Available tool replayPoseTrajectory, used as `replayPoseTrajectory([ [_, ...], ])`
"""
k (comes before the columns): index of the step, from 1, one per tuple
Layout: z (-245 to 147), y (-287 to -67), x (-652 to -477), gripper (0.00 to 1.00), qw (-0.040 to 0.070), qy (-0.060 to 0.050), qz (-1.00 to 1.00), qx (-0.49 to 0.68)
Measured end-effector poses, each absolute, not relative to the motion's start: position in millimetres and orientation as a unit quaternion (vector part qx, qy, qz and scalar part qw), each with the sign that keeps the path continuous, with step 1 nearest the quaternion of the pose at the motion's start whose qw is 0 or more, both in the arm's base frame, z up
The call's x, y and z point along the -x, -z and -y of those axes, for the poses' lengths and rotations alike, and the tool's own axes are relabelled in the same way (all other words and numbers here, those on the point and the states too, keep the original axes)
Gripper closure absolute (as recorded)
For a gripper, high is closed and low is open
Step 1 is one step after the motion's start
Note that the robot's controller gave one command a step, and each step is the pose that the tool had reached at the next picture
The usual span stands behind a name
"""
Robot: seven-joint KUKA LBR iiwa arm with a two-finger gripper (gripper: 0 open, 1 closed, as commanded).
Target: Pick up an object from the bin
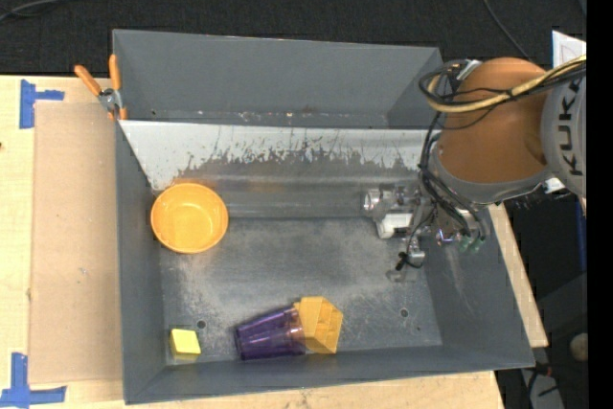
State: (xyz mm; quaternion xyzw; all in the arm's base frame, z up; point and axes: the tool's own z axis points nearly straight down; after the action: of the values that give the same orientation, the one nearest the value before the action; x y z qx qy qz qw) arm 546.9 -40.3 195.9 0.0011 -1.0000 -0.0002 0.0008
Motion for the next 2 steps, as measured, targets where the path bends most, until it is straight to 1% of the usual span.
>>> replayPoseTrajectory([
  [1,40,-196,-546.9,0.00,0.001,0.000,1.000,-0.001],
  [2,7,-148,-522.0,0.00,0.000,0.000,1.000,-0.005],
])
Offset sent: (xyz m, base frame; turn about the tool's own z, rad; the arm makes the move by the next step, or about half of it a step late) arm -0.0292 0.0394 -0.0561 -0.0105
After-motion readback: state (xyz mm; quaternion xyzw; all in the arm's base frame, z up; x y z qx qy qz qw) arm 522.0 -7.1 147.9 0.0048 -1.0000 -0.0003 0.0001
